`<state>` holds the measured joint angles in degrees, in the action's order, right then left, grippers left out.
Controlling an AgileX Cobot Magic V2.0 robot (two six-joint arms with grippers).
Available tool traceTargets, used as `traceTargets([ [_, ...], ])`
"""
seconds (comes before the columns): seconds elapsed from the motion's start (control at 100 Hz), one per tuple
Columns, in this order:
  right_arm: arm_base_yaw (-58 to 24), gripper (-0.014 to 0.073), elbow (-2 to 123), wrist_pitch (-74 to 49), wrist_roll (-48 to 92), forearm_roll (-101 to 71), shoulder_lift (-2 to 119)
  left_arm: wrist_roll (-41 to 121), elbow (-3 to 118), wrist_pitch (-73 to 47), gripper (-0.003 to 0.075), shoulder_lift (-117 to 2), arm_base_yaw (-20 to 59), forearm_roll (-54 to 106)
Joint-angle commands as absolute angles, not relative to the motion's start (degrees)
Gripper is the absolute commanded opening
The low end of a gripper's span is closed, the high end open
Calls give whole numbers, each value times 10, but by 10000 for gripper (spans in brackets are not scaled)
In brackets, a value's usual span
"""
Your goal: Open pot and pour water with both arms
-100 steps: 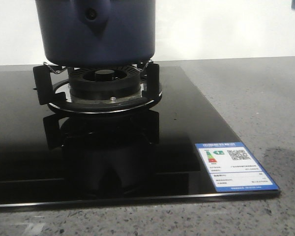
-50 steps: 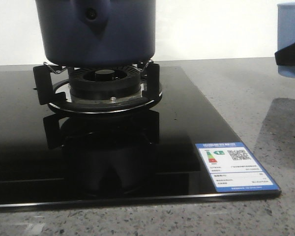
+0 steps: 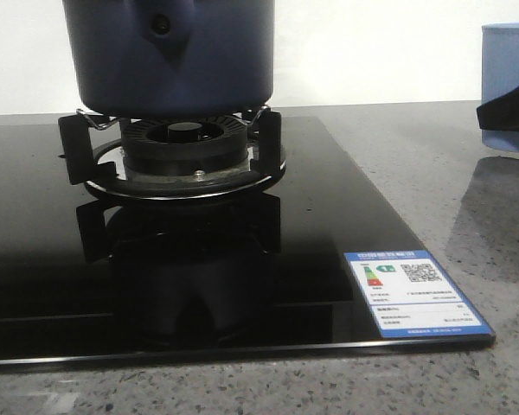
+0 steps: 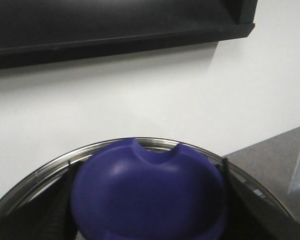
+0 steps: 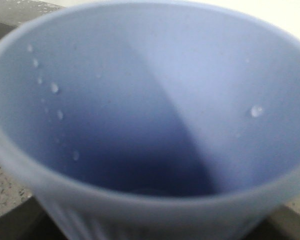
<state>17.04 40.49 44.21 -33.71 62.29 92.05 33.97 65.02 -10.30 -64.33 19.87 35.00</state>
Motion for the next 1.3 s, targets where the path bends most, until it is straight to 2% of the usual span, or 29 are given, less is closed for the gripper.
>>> traceTargets([
  [0.0,173,286,417,472,-330,601,903,337,673,-50,347,-629,199,356],
  [0.57,173,290,417,432,-330,603,903,337,673,-50,347,-629,199,357],
  [0.66,173,371,417,432,-330,603,903,337,673,-50,347,-629,199,357],
  [0.77,173,595,417,431,-333,603,903,337,673,-50,347,-629,199,357],
  [0.82,174,664,417,430,-343,603,901,337,673,-50,347,-629,199,358],
  [1.29,190,646,402,408,-453,670,837,337,673,-52,347,-629,199,366],
])
